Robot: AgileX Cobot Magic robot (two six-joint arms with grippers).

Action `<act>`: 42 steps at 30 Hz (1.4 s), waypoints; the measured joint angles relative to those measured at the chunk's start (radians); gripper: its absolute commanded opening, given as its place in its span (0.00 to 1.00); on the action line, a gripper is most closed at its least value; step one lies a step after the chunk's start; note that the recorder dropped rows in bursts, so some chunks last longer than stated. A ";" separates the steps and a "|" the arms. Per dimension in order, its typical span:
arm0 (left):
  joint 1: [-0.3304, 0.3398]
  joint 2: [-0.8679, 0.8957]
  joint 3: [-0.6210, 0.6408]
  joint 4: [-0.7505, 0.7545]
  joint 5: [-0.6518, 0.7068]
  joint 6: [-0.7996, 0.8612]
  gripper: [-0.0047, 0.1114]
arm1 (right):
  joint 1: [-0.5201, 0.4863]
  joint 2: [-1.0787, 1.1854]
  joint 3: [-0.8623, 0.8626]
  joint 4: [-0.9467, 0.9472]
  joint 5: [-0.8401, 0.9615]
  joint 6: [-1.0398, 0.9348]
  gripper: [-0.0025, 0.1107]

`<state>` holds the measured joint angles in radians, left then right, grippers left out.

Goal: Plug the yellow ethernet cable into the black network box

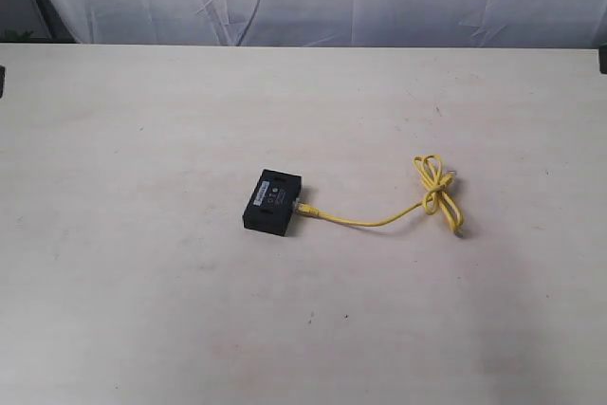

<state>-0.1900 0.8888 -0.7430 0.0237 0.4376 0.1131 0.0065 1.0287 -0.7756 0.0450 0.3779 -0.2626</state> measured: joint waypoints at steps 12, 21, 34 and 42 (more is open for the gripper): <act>0.000 -0.325 0.233 -0.024 -0.211 -0.002 0.04 | 0.000 -0.245 0.188 0.029 -0.179 0.002 0.02; 0.000 -0.533 0.343 -0.030 -0.299 -0.002 0.04 | 0.000 -0.427 0.319 0.032 -0.294 0.002 0.02; 0.000 -0.732 0.373 -0.071 -0.274 -0.004 0.04 | 0.000 -0.634 0.463 0.034 -0.398 0.002 0.02; 0.000 -0.754 0.373 -0.073 -0.260 -0.004 0.04 | 0.000 -0.713 0.475 0.041 -0.400 0.002 0.02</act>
<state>-0.1900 0.1350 -0.3704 -0.0491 0.1775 0.1093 0.0065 0.3155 -0.3005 0.0856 -0.0222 -0.2610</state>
